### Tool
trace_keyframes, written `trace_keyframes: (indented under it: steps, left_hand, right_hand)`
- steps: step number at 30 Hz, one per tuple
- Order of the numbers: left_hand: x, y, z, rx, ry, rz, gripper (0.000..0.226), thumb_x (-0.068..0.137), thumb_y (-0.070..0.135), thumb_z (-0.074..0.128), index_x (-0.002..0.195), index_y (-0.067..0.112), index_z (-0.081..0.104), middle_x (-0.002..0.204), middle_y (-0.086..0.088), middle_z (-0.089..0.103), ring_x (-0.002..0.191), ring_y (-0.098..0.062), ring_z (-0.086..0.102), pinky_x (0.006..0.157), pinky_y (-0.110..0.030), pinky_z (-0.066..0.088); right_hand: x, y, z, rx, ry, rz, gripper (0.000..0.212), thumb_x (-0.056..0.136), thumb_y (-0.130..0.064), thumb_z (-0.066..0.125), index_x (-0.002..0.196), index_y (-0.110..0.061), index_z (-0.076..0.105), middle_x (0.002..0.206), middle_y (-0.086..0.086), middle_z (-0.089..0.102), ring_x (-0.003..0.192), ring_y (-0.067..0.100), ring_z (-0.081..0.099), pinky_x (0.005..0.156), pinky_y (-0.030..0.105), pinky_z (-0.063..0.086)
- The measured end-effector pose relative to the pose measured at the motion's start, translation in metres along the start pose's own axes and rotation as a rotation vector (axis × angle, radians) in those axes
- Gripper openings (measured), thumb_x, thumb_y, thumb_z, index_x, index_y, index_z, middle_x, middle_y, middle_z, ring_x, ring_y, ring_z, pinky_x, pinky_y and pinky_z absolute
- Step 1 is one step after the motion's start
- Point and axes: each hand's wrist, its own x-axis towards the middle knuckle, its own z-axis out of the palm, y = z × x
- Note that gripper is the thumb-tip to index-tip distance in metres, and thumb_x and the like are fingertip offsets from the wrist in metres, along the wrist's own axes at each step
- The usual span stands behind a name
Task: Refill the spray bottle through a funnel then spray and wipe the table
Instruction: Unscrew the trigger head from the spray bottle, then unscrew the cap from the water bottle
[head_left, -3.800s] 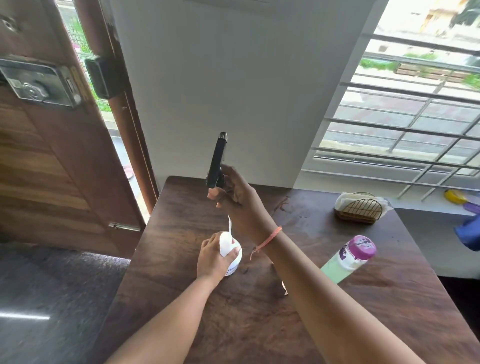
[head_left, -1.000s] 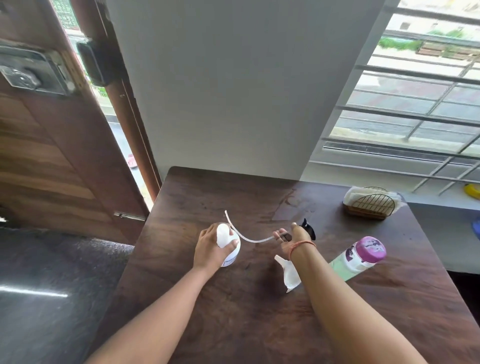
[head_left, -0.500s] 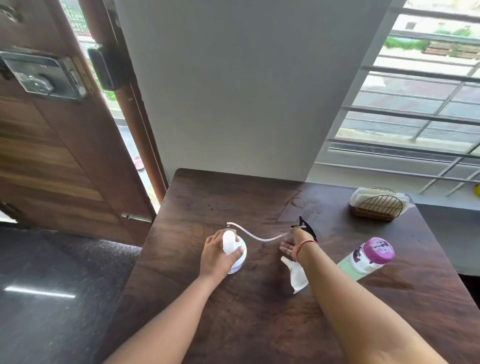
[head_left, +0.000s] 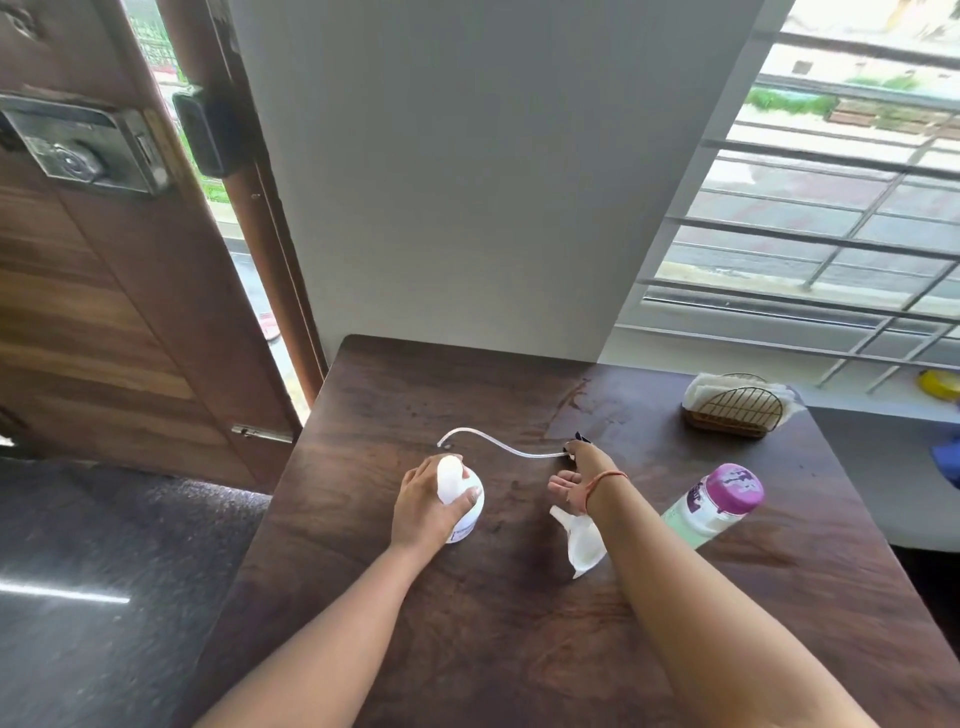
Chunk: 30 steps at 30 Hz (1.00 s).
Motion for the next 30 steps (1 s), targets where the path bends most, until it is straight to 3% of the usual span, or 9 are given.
trace_keyframes:
  steps: [2,5,8,13,17,20,24,27,30]
  left_hand:
    - [0.0,0.002,0.002,0.008,-0.011,-0.012,0.035,0.073,0.056,0.064,0.094,0.028,0.063,0.116,0.018,0.063,0.107,-0.014,0.055,0.089,-0.023,0.036]
    - [-0.003,0.009,0.006,0.004,-0.041,-0.023,0.038,0.073,0.055,0.07,0.096,0.026,0.064,0.117,0.016,0.063,0.108,-0.015,0.054,0.09,-0.022,0.033]
    - [-0.001,0.015,0.01,-0.069,-0.075,-0.079,0.066,0.06,0.072,0.058,0.107,0.025,0.063,0.119,0.018,0.06,0.114,-0.015,0.049,0.099,-0.029,0.036]
    - [-0.001,0.024,-0.002,-0.263,-0.063,-0.044,0.069,0.054,0.067,0.072,0.113,0.035,0.058,0.122,0.021,0.058,0.12,-0.009,0.044,0.1,-0.027,0.038]
    - [0.004,0.046,-0.023,-0.373,0.046,0.076,0.061,0.068,0.059,0.065,0.12,0.028,0.058,0.125,0.016,0.057,0.122,-0.008,0.044,0.1,-0.026,0.039]
    - [0.018,0.078,-0.033,-0.328,0.196,0.21,0.054,0.077,0.059,0.058,0.115,0.021,0.06,0.123,0.01,0.059,0.121,-0.011,0.045,0.101,-0.033,0.039]
    - [0.024,0.142,-0.019,-0.282,0.307,0.463,0.031,0.08,0.04,0.068,0.101,0.017,0.064,0.111,0.005,0.063,0.111,-0.017,0.053,0.096,-0.04,0.043]
    - [0.017,0.173,0.019,-0.231,0.025,0.351,0.031,0.076,0.041,0.074,0.102,0.03,0.062,0.107,0.015,0.061,0.103,-0.008,0.056,0.091,-0.037,0.048]
    - [0.002,0.182,0.072,-0.128,-0.404,0.195,0.059,0.067,0.055,0.079,0.119,0.038,0.055,0.118,0.014,0.058,0.106,-0.005,0.056,0.095,-0.034,0.05]
  right_hand:
    - [-0.007,0.001,-0.001,-0.006,-0.01,-0.04,0.049,0.096,-0.019,0.048,0.141,-0.002,0.038,0.074,0.007,0.038,0.093,0.018,0.061,0.103,0.035,0.044]
    - [-0.015,-0.001,-0.001,-0.029,-0.013,-0.105,0.036,0.095,-0.015,0.048,0.129,-0.001,0.049,0.087,0.016,0.05,0.089,0.044,0.06,0.086,0.034,0.052]
    - [-0.019,-0.008,-0.001,-0.106,0.027,-0.201,0.009,0.092,-0.017,0.054,0.093,-0.008,0.055,0.067,0.006,0.038,0.054,0.019,0.038,0.055,0.03,0.043]
    - [-0.038,-0.033,-0.01,-0.213,0.045,-0.435,0.004,0.088,-0.014,0.059,0.088,-0.011,0.058,0.065,0.003,0.045,0.053,0.016,0.043,0.056,0.029,0.043]
    - [-0.073,-0.063,-0.027,-0.312,0.087,-0.673,0.014,0.087,-0.009,0.061,0.075,-0.016,0.058,0.066,0.0,0.053,0.059,0.012,0.047,0.06,0.027,0.042]
    - [-0.101,-0.084,-0.044,-0.456,0.146,-0.833,0.004,0.086,-0.019,0.064,0.087,-0.015,0.063,0.074,-0.002,0.06,0.072,0.016,0.056,0.073,0.033,0.048]
    - [-0.124,-0.108,-0.079,-0.766,0.18,-0.902,0.013,0.085,-0.028,0.065,0.092,-0.017,0.064,0.084,0.0,0.063,0.078,0.017,0.056,0.072,0.027,0.042]
    - [-0.128,-0.114,-0.103,-1.133,0.223,-0.818,0.023,0.085,-0.037,0.065,0.095,-0.017,0.064,0.094,0.004,0.061,0.092,0.023,0.056,0.078,0.029,0.041]
    - [-0.122,-0.109,-0.123,-1.495,0.253,-0.705,0.033,0.083,-0.055,0.059,0.075,-0.023,0.057,0.092,0.008,0.054,0.1,0.027,0.052,0.082,0.033,0.037]
